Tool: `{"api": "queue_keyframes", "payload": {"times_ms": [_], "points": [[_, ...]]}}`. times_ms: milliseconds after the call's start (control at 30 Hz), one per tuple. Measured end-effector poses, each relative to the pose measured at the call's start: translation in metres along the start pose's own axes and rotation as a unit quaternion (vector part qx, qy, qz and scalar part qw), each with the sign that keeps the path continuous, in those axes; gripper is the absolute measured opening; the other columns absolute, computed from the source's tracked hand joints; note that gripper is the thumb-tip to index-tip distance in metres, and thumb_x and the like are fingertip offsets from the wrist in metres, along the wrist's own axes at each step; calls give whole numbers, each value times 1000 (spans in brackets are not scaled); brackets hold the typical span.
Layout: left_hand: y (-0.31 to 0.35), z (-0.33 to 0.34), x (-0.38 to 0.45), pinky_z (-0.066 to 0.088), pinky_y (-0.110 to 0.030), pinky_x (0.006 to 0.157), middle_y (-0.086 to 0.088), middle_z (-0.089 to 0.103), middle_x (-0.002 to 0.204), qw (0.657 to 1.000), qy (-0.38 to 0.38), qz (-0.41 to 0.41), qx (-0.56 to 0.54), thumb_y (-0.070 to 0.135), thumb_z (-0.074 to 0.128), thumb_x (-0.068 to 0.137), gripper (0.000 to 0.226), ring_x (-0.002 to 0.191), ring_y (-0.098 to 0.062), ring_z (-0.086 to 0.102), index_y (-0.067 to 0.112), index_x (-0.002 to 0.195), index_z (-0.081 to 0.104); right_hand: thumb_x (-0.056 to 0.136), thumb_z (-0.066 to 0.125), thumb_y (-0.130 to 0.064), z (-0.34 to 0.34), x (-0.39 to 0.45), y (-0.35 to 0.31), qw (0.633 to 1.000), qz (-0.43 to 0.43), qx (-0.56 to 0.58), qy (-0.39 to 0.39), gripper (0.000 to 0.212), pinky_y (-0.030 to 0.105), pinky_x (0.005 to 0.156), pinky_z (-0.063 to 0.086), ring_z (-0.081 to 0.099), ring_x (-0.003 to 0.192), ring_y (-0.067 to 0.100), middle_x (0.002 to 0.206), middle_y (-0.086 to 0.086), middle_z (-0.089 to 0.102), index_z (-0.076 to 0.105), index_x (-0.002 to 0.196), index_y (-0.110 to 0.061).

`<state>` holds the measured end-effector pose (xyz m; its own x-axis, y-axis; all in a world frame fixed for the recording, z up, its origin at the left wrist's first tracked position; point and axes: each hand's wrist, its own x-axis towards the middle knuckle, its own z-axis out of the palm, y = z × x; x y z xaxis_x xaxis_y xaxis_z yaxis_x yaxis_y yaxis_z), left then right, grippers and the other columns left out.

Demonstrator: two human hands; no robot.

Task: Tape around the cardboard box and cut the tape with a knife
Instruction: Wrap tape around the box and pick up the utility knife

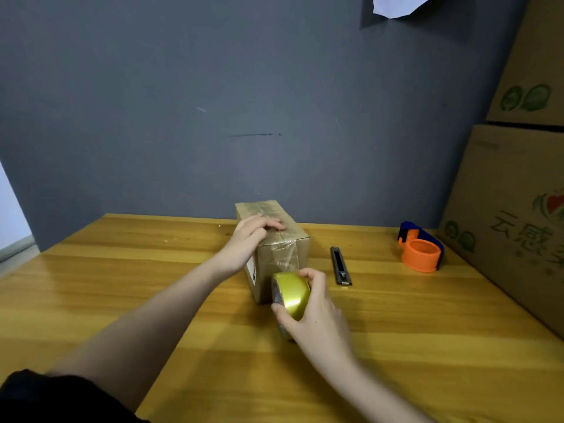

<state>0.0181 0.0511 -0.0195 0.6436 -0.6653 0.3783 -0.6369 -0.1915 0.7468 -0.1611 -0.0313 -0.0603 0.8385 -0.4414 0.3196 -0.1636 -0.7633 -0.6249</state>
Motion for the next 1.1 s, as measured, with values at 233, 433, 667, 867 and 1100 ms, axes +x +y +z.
{"api": "queue_keyframes", "payload": {"times_ms": [233,433,667,867,1100], "points": [[-7,8,14,25,-41,114,5,67,116,993,63,-10,-102,26,29,84,46,127,-14,44,21,85,74,79,62,-55,13,-10,-1,999,-40,24,7,67,21,82,43,50,118,7,135,-19,38,23,131,-38],[-4,11,19,26,-38,114,2,69,110,986,85,-22,-141,9,36,91,39,125,-12,46,8,84,75,80,62,-52,25,-11,-3,998,-45,52,10,66,17,77,38,50,116,7,134,-18,37,24,131,-37],[7,2,15,27,-29,110,3,68,115,985,41,-56,-159,12,39,92,36,125,-8,46,6,91,74,82,56,-57,26,-15,5,996,-74,53,-16,77,13,89,38,40,123,1,133,-23,26,7,140,-43],[46,-9,16,37,-3,91,3,66,109,990,88,-27,-109,5,41,93,30,96,16,54,11,94,70,81,44,-64,-5,-19,19,990,-21,132,-36,73,18,92,37,42,116,-7,128,-33,33,5,141,-48],[121,85,17,47,-25,87,-9,62,96,981,11,-1,-192,-7,37,90,29,80,-12,60,2,108,59,93,45,-3,-39,69,94,967,146,203,39,27,33,77,46,60,84,22,83,0,65,63,82,-20]]}}
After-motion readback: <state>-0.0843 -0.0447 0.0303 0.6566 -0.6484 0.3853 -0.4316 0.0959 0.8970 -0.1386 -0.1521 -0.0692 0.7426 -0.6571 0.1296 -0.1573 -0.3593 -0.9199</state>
